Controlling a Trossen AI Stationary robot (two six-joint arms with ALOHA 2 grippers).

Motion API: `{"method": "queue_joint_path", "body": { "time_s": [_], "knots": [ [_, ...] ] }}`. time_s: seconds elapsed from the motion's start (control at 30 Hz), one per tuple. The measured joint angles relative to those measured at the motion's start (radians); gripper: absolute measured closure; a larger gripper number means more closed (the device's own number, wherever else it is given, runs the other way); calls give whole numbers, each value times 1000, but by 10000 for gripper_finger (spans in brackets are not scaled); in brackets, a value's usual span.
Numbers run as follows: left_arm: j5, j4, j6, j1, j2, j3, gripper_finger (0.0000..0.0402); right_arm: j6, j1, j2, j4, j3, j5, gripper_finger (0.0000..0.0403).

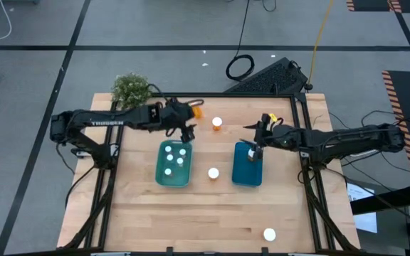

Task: Pick and place medicine bottles into bin by pill shape (circle, oval)
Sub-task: Put the large orange pill bottle into the blue bin

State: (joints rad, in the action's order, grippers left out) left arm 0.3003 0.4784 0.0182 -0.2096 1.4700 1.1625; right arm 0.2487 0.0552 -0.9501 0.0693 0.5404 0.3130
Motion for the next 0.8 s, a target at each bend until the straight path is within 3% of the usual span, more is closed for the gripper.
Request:
{"method": "queue_joint_path", "body": {
  "time_s": [0.13, 0.43, 0.8],
  "knots": [
    [-12, -4, 3, -73, 5, 0, 124, 41, 52, 0, 81, 0, 0, 179],
    [-20, -17, 299, -241, 80, 12, 124, -1, 82, 0, 65, 0, -3, 179],
    [-135, 160, 355, -377, 388, 304, 124, 8, 81, 0, 49, 0, -3, 179]
  ]
}}
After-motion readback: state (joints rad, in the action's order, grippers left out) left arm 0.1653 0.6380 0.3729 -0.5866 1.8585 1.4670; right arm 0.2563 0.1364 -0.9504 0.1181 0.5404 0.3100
